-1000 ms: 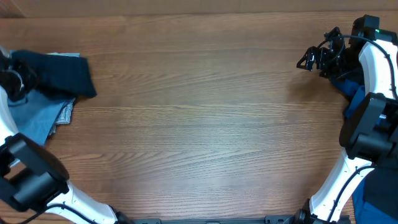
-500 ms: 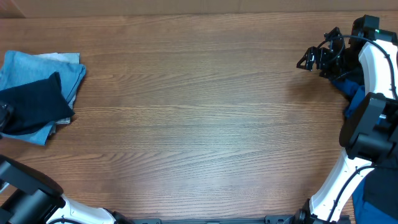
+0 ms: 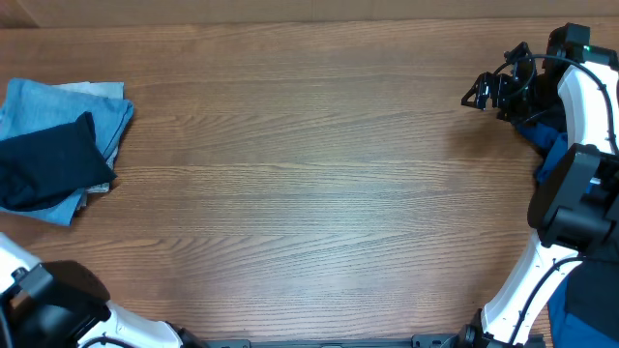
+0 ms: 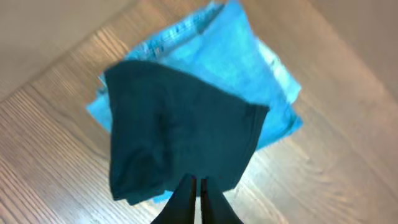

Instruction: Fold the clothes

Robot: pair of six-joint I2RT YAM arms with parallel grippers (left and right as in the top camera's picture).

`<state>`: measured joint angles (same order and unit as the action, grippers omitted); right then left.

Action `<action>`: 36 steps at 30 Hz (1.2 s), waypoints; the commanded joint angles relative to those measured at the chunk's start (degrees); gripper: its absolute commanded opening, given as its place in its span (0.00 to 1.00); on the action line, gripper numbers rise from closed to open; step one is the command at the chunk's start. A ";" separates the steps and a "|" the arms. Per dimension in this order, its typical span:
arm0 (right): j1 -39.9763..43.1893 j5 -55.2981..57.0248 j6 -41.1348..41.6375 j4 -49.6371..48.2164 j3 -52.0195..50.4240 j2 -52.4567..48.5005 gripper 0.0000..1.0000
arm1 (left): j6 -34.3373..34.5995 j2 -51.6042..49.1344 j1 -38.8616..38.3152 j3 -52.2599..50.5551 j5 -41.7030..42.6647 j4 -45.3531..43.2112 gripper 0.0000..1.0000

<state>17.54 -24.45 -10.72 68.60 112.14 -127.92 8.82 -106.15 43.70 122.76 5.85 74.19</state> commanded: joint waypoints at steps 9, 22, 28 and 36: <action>0.22 0.00 -0.13 -0.04 1.14 1.70 1.00 | 2.71 -10.80 0.26 -10.73 -10.03 2.12 0.04; 0.22 0.00 -0.13 -0.02 1.14 1.70 1.00 | 13.94 -10.43 0.96 -10.86 -23.19 4.31 0.04; 0.22 -0.02 -0.13 -0.04 1.14 1.70 1.00 | 13.90 -10.43 1.01 -12.92 -24.52 2.45 0.07; 0.22 -0.02 -0.13 -0.04 1.14 1.70 1.00 | 13.90 -10.40 1.11 -20.11 -29.66 -2.49 0.07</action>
<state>17.54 -24.45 -10.74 68.62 112.14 -127.92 21.32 -117.27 44.36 102.35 -20.97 71.83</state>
